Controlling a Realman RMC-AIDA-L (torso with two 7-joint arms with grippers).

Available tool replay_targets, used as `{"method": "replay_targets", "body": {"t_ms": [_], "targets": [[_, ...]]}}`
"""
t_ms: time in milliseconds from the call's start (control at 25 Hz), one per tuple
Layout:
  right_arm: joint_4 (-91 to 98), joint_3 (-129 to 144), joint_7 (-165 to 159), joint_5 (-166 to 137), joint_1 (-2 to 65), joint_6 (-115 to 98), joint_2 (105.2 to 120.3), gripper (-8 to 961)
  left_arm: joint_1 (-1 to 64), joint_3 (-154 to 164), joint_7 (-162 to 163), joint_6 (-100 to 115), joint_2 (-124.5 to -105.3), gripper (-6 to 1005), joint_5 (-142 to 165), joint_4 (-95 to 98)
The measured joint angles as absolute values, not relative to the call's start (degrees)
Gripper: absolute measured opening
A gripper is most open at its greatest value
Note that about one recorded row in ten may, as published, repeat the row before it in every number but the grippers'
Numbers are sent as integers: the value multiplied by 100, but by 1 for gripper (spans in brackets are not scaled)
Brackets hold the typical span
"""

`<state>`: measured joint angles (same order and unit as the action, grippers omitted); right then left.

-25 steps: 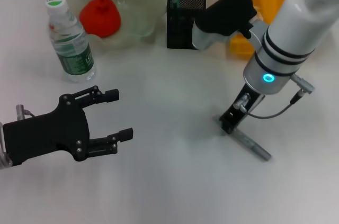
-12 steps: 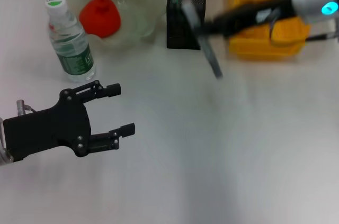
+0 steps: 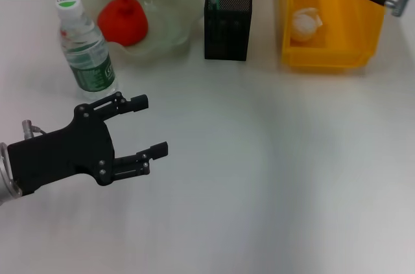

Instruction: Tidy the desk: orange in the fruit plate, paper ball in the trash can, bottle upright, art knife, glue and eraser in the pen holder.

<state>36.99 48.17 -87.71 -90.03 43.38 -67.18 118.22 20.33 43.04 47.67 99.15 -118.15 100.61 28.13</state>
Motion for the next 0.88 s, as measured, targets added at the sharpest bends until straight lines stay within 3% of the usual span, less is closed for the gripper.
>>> {"method": "replay_targets", "body": {"t_ms": [120,320,880], "targets": [[3082,4858,-7866,-8682,4683,-6071,11926,132,2017,4191,4748,9914,-11824,813,10028,2752],[2239,4856,-6872,-8186,5109,-5406,11941,132,1972,4184,4745,9914,-11834,813,9980,2719],[1762,4844,-6582,-8004,5325,-4829,11961,130,1867,4121,4740,9957,-11821,813,9825,2617]]}}
